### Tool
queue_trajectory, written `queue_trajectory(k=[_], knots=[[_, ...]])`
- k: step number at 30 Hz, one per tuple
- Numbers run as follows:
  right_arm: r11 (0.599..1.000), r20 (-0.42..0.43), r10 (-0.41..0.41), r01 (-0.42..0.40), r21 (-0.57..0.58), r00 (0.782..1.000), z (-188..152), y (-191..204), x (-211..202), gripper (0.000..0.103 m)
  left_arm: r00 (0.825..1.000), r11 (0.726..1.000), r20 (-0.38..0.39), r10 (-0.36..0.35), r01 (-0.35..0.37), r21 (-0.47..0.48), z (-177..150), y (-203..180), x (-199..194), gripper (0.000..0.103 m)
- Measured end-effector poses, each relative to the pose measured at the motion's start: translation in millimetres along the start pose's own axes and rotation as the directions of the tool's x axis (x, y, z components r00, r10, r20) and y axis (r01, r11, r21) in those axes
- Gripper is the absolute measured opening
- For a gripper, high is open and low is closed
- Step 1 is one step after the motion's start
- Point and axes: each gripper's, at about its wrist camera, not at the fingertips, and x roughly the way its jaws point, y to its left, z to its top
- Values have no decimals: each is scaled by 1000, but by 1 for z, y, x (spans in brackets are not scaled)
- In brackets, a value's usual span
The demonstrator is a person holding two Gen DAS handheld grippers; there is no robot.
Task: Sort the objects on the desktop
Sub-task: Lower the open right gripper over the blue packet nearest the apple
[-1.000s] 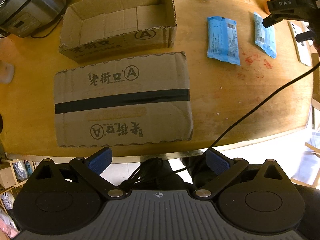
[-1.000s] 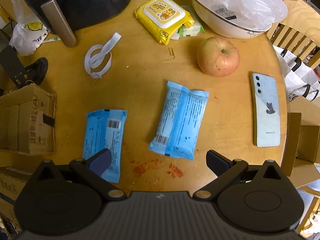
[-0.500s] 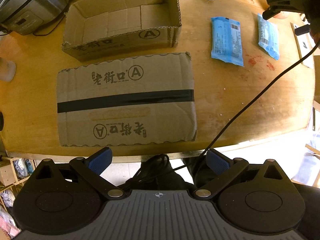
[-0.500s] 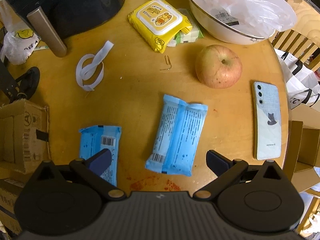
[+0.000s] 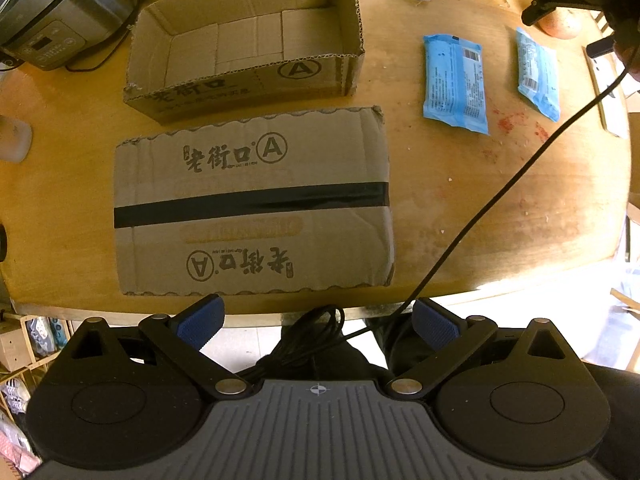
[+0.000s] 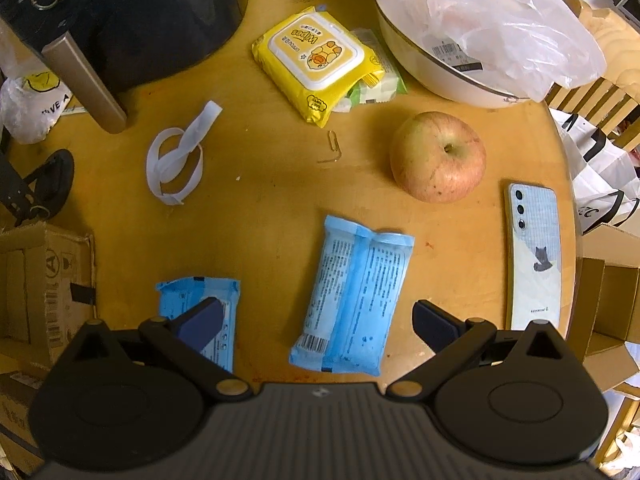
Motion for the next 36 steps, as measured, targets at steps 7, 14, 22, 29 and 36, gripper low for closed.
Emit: queue_trajectory(k=[7,14,22,29,36], knots=[[1000,-12,-5,5,16,1000,4,-2,6,103,1000,1000,-1,0,0,-10,1,1,0,103],[995,-22,1,1,97,1000,4,-10,9,103,1000,1000,-4,-2,2,-23,1,0,1,103],[968,-40,-6,16,251,999,4,-26,12,103,1000,999,-6,-5,4,-36,0,-1,1,103],[919,-33,7,7,393,999,2,-41,13,103,1000,983,-10,-13,11,-184,-1,-2,2,103],[906,-31,3,10,423,1000,3,-46,15,103,1000,983,-11,-13,11,-181,-1,-3,2,103]])
